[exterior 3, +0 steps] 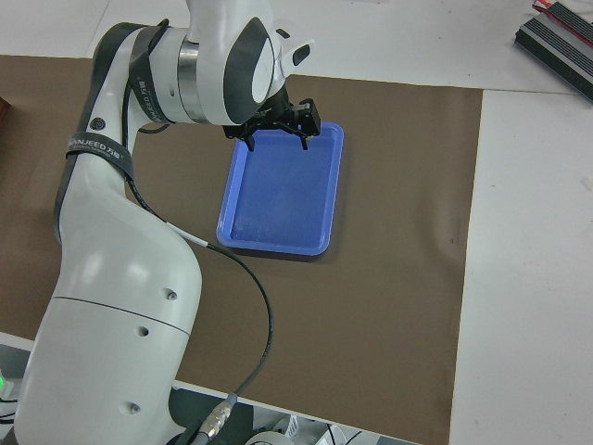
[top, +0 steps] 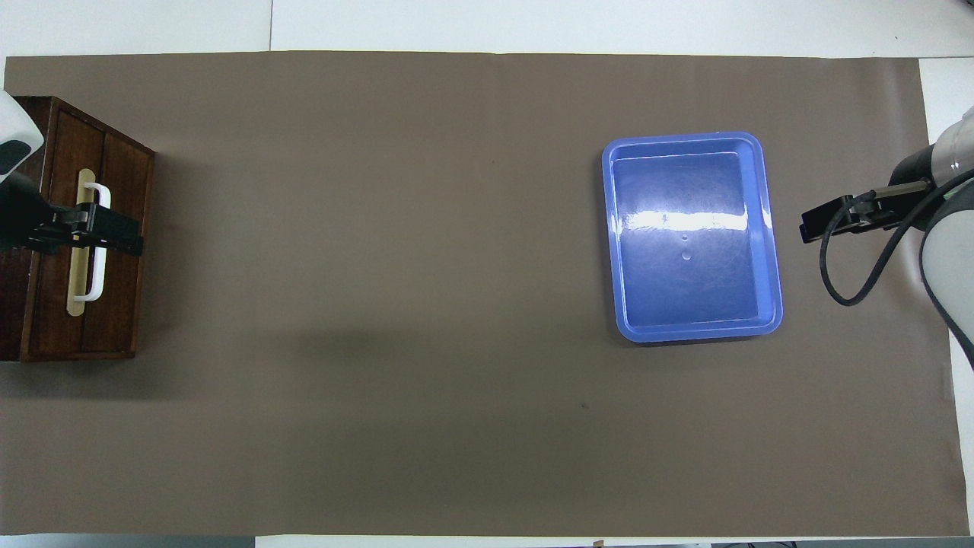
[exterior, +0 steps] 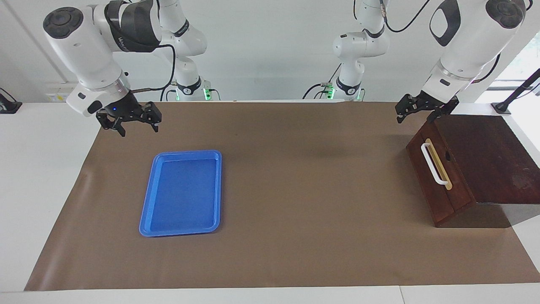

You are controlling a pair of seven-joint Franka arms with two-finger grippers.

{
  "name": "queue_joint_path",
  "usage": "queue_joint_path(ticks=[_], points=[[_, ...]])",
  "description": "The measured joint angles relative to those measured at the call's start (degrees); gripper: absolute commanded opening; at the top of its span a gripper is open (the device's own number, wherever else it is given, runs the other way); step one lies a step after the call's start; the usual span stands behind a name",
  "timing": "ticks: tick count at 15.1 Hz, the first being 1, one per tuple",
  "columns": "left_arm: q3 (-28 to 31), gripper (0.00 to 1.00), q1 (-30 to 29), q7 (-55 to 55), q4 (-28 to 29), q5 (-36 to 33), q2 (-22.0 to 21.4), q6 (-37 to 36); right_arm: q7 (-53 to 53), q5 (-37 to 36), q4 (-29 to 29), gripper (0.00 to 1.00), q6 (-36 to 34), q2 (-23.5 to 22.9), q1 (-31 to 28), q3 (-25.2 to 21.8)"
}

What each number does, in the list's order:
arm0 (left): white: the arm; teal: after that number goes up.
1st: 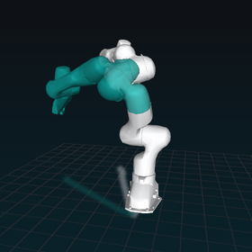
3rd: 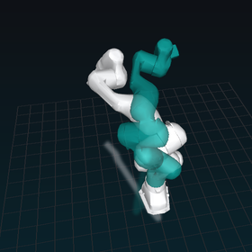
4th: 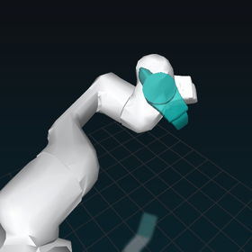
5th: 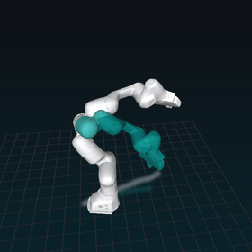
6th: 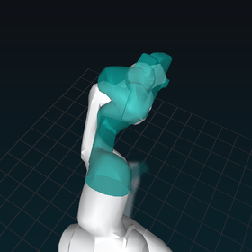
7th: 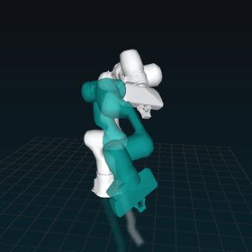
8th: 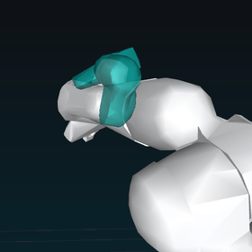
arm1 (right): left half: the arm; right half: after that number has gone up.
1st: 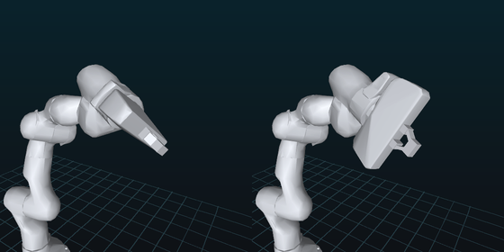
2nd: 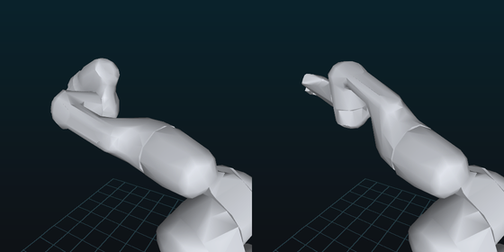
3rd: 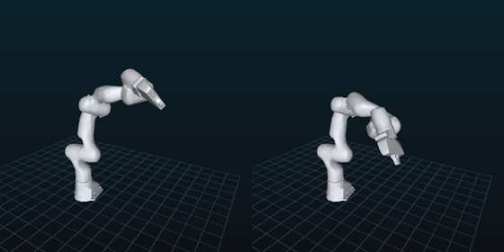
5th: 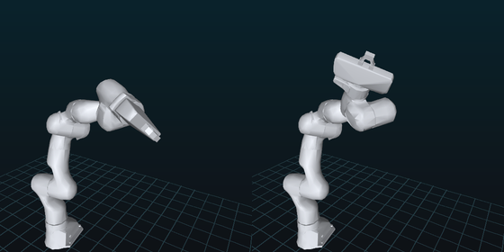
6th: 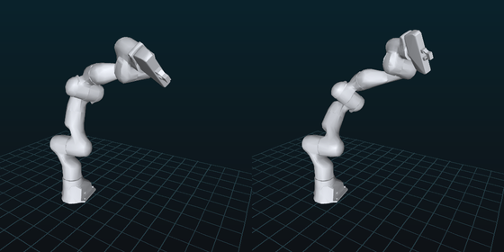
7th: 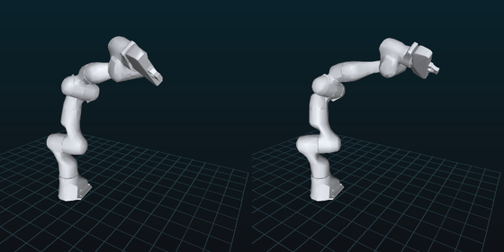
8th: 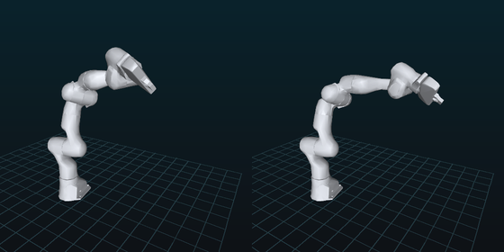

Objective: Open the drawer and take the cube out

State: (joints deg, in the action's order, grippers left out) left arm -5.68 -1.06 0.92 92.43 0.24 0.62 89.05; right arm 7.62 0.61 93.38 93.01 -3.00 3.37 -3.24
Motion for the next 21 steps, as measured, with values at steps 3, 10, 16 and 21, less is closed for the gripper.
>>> queue_joint_path(ticks=[3, 10, 16, 21], points=[[0.0, 1.00, 0.0, 0.0, 0.0, 0.0, 0.0, 0.1, 0.0, 0.0, 0.0, 1.00, 0.0, 0.0, 0.0, 0.0], [0.0, 1.00, 0.1, 0.1, 0.9, -1.4, 0.1, 4.4, 0.0, 0.0, 0.0, 1.00, 0.0, 0.0, -0.1, 0.0], [-0.5, 1.00, 3.9, 0.3, 6.0, -14.1, 0.8, 12.4, -0.1, 0.0, 0.0, 1.00, 0.1, 0.3, -2.6, -0.3], [-0.1, 1.00, 4.8, 0.3, 13.5, -22.5, 4.2, 23.6, -19.0, 0.0, -0.6, 1.00, 1.8, -0.9, -2.2, 0.4]])
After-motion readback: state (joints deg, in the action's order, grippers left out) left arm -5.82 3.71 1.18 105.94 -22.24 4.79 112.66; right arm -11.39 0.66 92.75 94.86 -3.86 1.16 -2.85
